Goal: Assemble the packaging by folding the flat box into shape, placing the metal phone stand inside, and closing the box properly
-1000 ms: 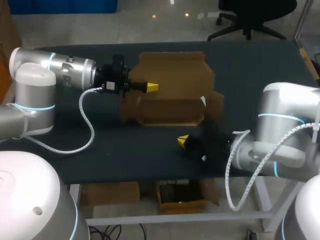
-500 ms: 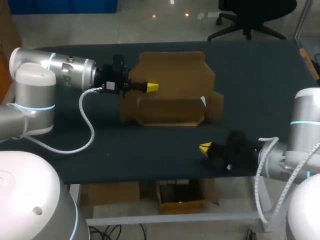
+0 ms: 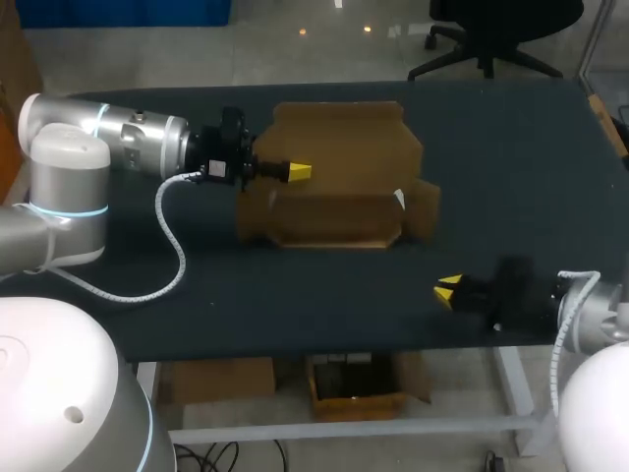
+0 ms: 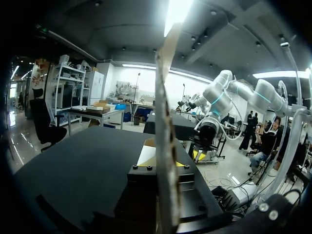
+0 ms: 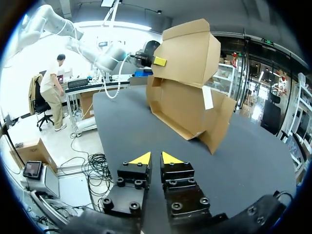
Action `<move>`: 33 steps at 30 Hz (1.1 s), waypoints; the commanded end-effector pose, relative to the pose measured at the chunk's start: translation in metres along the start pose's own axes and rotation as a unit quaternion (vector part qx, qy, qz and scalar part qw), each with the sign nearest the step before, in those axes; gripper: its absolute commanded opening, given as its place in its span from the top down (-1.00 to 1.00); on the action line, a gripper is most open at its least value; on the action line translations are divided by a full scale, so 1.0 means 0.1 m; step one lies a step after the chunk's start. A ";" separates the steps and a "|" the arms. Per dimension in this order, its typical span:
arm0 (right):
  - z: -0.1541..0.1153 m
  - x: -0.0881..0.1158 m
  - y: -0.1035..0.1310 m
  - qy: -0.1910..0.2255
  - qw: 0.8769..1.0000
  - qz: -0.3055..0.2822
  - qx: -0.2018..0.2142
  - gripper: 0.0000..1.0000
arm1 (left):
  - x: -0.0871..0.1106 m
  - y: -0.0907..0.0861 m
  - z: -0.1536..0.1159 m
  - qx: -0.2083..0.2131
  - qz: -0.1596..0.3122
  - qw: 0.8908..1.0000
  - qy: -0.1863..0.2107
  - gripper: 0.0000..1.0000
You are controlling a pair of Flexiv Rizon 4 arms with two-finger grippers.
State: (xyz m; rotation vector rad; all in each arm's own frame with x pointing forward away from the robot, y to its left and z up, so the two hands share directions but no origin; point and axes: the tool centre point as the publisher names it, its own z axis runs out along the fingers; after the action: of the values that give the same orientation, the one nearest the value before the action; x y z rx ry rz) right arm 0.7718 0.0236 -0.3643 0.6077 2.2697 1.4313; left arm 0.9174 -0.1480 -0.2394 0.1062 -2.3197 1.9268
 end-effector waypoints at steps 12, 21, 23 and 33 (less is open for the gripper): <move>0.00 -0.54 -0.02 0.016 1.000 -0.016 0.004 0.07 | -0.01 0.04 0.02 0.000 0.000 1.000 0.001 1.00; 0.09 -0.85 -0.02 0.003 1.000 -0.002 0.004 0.03 | -0.01 0.04 0.02 0.000 0.000 1.000 0.001 1.00; 0.12 -0.91 -0.02 0.002 1.000 0.000 0.003 0.03 | -0.01 0.04 0.02 0.000 0.000 1.000 0.001 1.00; 0.34 -1.17 0.01 0.006 1.000 0.008 -0.009 0.03 | -0.01 0.04 0.02 0.000 0.000 1.000 0.001 1.00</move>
State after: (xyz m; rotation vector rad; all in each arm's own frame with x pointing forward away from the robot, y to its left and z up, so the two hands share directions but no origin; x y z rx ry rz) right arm 0.8734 -0.0178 -0.3587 0.6218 2.2606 1.4492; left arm 0.9175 -0.1480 -0.2395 0.1064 -2.3196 1.9268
